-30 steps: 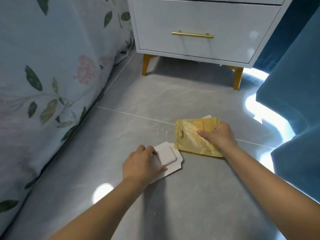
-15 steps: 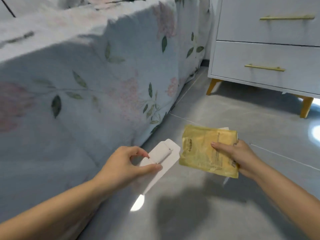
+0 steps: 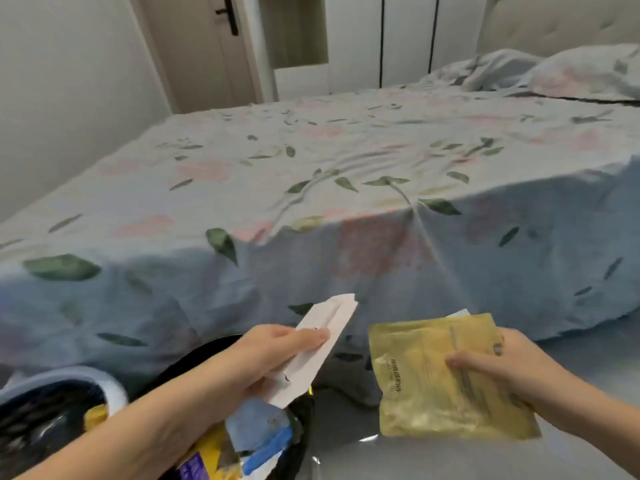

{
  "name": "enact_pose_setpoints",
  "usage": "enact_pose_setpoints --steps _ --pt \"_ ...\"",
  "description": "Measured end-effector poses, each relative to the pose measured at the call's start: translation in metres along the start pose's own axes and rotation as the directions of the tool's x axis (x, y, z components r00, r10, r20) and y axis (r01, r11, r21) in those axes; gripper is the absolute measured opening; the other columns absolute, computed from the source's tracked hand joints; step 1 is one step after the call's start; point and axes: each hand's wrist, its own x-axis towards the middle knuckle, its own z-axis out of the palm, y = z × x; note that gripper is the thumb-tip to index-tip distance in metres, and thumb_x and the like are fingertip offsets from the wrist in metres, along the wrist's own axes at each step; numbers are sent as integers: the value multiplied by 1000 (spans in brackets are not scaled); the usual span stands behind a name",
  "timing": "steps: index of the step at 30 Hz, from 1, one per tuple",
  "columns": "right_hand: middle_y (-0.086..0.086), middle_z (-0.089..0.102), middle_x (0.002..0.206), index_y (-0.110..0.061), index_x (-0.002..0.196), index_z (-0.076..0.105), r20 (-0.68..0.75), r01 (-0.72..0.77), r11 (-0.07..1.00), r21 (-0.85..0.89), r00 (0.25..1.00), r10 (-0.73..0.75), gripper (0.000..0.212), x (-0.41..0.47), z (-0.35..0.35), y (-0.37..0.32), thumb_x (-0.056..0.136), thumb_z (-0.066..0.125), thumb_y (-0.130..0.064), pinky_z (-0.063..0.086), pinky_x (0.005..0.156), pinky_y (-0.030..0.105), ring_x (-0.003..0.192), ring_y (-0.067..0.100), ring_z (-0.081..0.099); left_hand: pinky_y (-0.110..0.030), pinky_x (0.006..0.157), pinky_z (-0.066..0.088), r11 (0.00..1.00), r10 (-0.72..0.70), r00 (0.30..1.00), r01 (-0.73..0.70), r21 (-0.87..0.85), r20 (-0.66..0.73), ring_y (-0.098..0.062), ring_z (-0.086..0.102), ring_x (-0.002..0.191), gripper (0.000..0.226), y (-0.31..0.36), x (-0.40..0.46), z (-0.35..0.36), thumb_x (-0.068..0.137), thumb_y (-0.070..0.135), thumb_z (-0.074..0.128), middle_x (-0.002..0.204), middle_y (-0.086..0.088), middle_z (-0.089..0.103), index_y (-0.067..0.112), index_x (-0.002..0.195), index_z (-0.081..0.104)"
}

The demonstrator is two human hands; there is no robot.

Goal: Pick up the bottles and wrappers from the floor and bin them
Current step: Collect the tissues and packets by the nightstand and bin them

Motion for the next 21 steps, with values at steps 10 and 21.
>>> enact_pose_setpoints --steps 10,21 --pt "6 71 96 -9 94 67 171 270 817 -510 962 -212 19 64 219 -70 76 66 -18 49 79 30 92 20 64 -40 85 55 957 -21 827 -145 -250 -562 -16 63 93 63 -101 -23 -94 74 57 69 101 8 62 26 126 52" --pt "8 58 112 -9 112 53 214 11 666 -746 951 224 58 99 269 3 70 78 -40 47 79 31 102 23 55 -34 91 47 893 -116 938 243 380 -327 -27 53 120 89 -165 34 -93 67 43 80 136 -5 50 22 137 29"
